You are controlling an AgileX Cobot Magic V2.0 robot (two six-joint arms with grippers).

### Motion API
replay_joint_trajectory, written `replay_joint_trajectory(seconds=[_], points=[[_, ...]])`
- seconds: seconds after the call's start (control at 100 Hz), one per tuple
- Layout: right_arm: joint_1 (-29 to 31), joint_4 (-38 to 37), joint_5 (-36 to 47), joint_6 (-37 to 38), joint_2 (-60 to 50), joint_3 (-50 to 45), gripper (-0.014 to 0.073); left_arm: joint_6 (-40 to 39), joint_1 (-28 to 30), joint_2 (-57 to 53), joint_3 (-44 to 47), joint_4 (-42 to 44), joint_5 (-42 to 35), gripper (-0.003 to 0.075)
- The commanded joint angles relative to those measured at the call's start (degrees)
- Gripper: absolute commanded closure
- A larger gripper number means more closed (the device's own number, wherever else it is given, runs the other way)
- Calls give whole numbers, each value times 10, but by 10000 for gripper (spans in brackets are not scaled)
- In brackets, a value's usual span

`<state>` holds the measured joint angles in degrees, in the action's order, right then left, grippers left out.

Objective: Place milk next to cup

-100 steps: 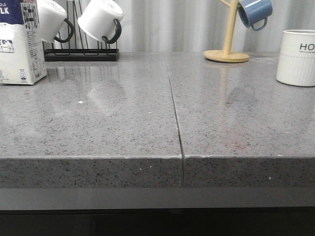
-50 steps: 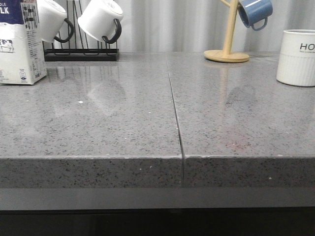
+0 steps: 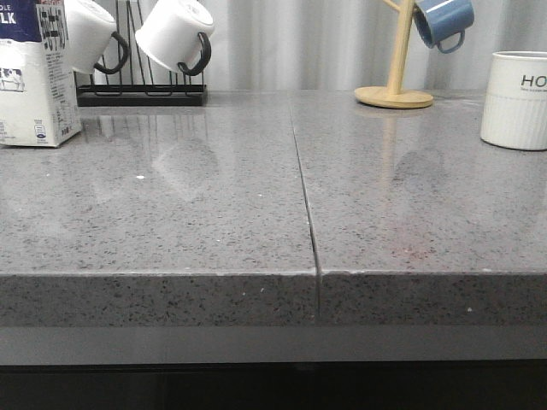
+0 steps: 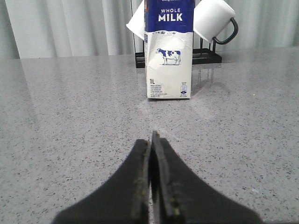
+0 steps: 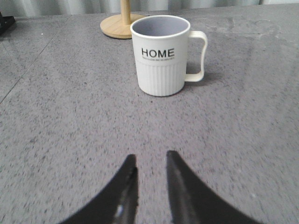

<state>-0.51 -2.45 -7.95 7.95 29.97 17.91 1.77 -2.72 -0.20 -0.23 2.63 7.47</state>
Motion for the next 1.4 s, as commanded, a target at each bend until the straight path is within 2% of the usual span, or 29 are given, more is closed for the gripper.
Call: replay_joint_trajectory(seconds=[0.0,0.14,0.4,0.62,0.85,1.39], points=[[-1,-6,125,-1,59,21,298,-3,3,-18,25,-1,-45,741],[12,-6,236,-1,147,21,300,-3,3,-18,25,-1,-45,741],[85,-6,459,-1,328,24,300,-3,3,-18,25,-1,-45,741],[108,-6,589,-1,469,58,300,-3,3,-18,25,-1,-45,741],[108,-1,611,-1,568,124,300,-3,3,-18,25,-1,-45,741],[115,1,604,-8,713,283,312,-3,3,-18,25,-1,-45,741]])
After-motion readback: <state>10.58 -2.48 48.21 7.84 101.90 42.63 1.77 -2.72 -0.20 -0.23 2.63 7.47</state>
